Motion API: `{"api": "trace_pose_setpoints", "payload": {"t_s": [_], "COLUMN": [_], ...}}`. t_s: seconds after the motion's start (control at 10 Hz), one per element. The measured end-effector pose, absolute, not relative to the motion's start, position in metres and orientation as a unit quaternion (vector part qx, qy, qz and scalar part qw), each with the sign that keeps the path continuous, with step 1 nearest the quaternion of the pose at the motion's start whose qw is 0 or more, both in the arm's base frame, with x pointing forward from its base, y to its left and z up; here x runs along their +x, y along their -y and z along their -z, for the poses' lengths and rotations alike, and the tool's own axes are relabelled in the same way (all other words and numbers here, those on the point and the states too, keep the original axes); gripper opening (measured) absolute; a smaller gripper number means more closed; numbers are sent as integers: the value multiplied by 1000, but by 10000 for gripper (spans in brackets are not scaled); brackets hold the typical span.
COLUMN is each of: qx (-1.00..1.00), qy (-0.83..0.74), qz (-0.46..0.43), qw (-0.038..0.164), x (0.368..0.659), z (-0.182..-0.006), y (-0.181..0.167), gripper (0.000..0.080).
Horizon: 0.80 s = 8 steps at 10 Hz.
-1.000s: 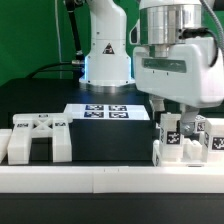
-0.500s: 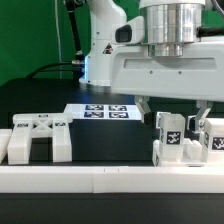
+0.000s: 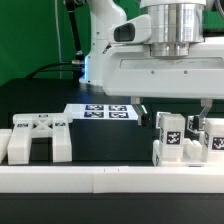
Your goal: Assemble chair
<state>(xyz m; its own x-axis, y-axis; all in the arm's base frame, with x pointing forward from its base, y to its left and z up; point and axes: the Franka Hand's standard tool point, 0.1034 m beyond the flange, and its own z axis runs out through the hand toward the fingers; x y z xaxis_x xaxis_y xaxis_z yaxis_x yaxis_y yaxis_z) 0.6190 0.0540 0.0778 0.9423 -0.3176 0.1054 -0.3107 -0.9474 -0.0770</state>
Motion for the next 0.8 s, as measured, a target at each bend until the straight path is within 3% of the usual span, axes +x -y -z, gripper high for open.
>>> {"api": "trace_pose_setpoints", "payload": {"t_s": [0.2,0.3,0.4,0.5,0.8], "qx": [-988,-988,-987,-987,-967], "qy": [-138,-139,-144,-150,-248], "qz": [59,59,59,59,55], "qw": [27,27,27,28,37], "x": [619,619,619,619,618], "z": [-77,-77,-77,-77,-77], "y": [-53,-53,-53,-53,-53], "gripper": [622,441,441,286,288]}}
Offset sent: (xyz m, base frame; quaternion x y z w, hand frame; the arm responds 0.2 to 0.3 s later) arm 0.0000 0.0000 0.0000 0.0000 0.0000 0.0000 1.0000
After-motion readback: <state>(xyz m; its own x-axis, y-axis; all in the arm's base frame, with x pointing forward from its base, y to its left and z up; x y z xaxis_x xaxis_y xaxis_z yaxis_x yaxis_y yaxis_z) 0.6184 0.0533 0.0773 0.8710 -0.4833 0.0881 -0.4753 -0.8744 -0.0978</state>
